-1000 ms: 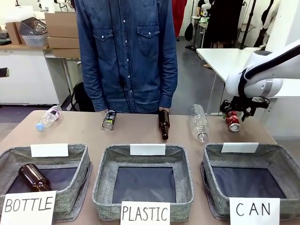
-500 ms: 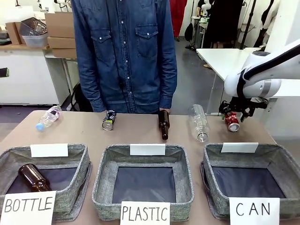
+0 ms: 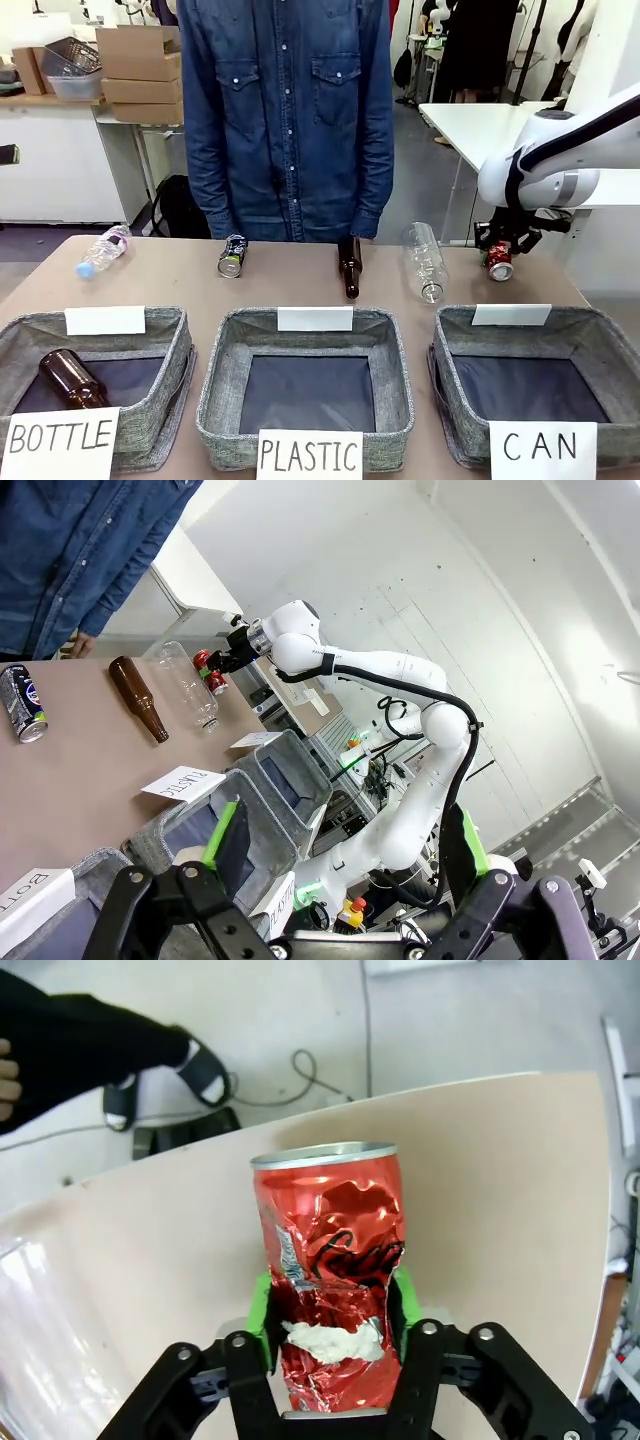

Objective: Sort the can waste into the basket.
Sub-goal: Pick up the can waste from the table and place it in the right Fabric basket.

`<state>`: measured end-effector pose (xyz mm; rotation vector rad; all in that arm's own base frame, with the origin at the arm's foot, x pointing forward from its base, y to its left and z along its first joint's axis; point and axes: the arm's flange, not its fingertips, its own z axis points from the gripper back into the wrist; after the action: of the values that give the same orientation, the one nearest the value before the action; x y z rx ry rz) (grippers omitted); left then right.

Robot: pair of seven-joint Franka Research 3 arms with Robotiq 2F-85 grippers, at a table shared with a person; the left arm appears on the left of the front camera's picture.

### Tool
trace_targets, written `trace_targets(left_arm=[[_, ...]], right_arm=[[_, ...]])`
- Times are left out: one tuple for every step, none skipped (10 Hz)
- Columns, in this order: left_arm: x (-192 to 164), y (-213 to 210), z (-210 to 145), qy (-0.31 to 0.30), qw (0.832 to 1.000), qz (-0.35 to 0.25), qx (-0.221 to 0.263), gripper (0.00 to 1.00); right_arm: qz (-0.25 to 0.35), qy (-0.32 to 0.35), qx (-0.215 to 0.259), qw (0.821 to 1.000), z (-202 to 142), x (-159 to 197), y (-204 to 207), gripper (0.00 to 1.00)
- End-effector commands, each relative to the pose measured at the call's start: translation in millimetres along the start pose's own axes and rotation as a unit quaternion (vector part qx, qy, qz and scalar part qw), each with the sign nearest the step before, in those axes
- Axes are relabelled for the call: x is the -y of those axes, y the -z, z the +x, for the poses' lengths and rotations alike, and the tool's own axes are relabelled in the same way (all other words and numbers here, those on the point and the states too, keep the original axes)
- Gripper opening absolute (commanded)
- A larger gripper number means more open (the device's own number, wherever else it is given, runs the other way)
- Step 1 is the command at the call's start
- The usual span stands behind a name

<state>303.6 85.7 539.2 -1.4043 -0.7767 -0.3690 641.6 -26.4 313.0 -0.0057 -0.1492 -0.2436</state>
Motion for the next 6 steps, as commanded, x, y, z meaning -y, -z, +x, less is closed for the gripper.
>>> trace_targets(left_arm=[[1.5,1.1,2.4,0.013,1.0,-0.009,0.007,1.0],[1.5,1.1,2.4,0.013,1.0,-0.009,0.007,1.0],[1.5,1.1,2.4,0.013,1.0,-0.009,0.007,1.0],[1.5,1.1,2.4,0.013,1.0,-0.009,0.007,1.0],[1.5,1.1,2.4,0.013,1.0,-0.009,0.007,1.0],[1.5,1.1,2.4,0.013,1.0,-0.009,0.007,1.0]], right_arm=[[-0.017,-0.002,-0.006,1.0,5.5,-4.7,-4.1,0.0],[-0.025,0.002,-0.012,1.0,6.3,-5.1,-3.9,0.0],[-0.028,0.003,-0.017,0.999,7.1,-5.9,-2.7,0.0],[-0.027,0.001,-0.02,0.999,7.1,-6.2,-2.7,0.0],[-0.029,-0.002,-0.019,0.999,6.8,-6.5,-2.9,0.0],[-0.03,-0.003,-0.019,0.999,7.1,-6.6,-2.9,0.0]])
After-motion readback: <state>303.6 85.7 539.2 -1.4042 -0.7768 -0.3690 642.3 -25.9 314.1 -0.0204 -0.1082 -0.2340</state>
